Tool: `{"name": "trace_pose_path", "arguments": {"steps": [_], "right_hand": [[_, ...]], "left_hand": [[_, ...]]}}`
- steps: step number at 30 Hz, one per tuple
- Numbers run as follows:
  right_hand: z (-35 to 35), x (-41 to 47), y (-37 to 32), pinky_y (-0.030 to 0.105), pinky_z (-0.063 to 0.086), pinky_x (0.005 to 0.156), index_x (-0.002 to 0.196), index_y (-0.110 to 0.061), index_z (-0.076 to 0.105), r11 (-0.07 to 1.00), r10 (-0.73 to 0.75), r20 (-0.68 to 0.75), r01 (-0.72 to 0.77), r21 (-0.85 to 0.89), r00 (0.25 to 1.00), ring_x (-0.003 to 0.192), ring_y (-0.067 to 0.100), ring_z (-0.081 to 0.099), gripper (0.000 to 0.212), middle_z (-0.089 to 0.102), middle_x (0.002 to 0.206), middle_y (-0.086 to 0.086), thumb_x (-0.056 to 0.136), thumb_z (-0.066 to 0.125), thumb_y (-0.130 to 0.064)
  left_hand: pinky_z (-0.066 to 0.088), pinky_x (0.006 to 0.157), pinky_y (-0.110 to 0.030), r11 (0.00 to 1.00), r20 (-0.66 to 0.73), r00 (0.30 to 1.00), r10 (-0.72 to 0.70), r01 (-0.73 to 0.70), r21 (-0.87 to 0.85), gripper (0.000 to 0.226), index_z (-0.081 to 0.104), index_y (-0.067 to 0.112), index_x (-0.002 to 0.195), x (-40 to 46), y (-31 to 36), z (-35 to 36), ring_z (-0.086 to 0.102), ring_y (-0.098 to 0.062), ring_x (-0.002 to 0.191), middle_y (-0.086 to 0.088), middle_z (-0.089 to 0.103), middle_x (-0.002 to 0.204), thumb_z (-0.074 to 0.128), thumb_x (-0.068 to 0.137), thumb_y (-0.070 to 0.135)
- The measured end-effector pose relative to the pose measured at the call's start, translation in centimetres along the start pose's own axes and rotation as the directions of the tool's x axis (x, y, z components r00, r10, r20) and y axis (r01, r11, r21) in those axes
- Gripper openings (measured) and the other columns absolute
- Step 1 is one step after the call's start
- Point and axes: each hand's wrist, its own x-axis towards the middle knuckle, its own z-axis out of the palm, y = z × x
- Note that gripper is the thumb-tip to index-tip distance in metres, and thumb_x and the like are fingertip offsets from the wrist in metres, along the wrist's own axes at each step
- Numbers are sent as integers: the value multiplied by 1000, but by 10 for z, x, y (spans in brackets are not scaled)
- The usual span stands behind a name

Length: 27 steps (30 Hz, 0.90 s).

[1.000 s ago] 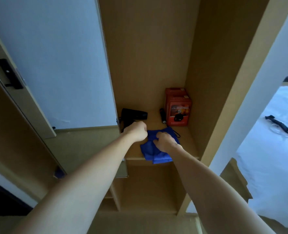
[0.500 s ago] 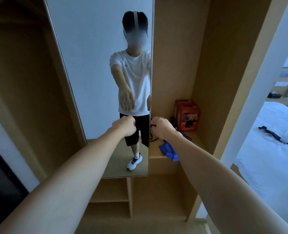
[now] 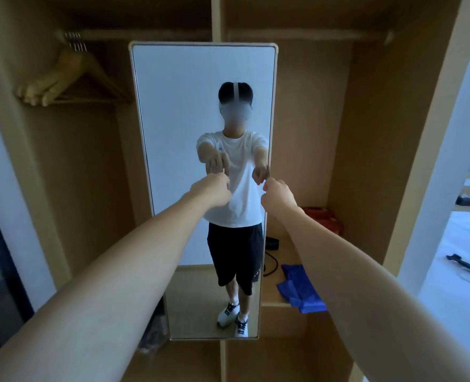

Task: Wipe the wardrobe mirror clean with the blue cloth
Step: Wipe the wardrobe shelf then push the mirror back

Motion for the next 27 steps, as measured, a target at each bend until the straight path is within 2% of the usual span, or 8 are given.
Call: {"name": "trace_pose_path", "arguments": {"steps": [3,6,10,13,16,18,22,27], "right_hand": [[-9,11,-5,36,47,81,126,-7,45,999,38,-24,-37,28,999,109,31,53,38,42,128,13,89,49,-4],[-11,20,-9,35,45,77,127,-3,37,989,60,-18,-57,136,998,106,32,55,41,42,130,14,88,48,1],[-6,29,-5,32,44,74,125,-10,37,945,18,-18,-11,328,1000,101,23,58,42,54,133,-3,86,40,5],[-2,35,2,35,47,86,133,-7,41,966,49,0,-47,254,999,111,28,55,44,52,132,7,89,40,1],[4,37,4,38,48,89,134,-10,42,962,38,-34,-28,272,999,110,28,54,47,50,132,11,89,38,1],[9,33,2,36,44,85,134,-11,42,955,48,-56,-30,294,997,106,26,52,46,47,132,10,90,37,1],[17,22,-7,36,42,78,120,-13,43,951,85,-110,-47,305,990,95,25,51,34,48,125,9,89,35,0],[19,-5,-24,41,46,75,114,-7,41,957,139,-177,-86,276,974,94,32,54,26,47,115,11,90,36,0]], "left_hand": [[37,63,-31,1000,-15,1000,0,0,18,19,55,21,76,10,11,-9,58,-30,81,-5,58,88,43,88,12],[37,63,-32,1000,-18,1000,-5,5,11,19,53,21,73,21,16,-8,59,-32,85,-6,58,92,43,87,13],[35,61,-29,1000,-29,1000,-3,3,16,18,57,22,82,31,20,-1,57,-30,86,-5,58,94,42,91,14],[37,67,-31,1000,-38,999,-13,13,16,19,59,23,94,36,19,5,57,-29,90,-4,57,101,42,92,15],[39,65,-31,999,-39,999,-27,26,-19,20,62,19,98,39,11,12,57,-29,87,-6,56,105,43,93,15],[40,65,-31,999,-22,999,-36,36,-28,23,63,20,103,38,4,13,58,-29,88,-5,54,108,43,93,16],[42,71,-32,999,-27,999,-35,35,6,31,61,23,117,38,-11,9,56,-26,93,1,55,111,43,93,17],[41,71,-32,1000,-18,1000,10,-10,15,26,62,25,112,30,-32,9,56,-25,89,0,59,110,44,93,18]]}}
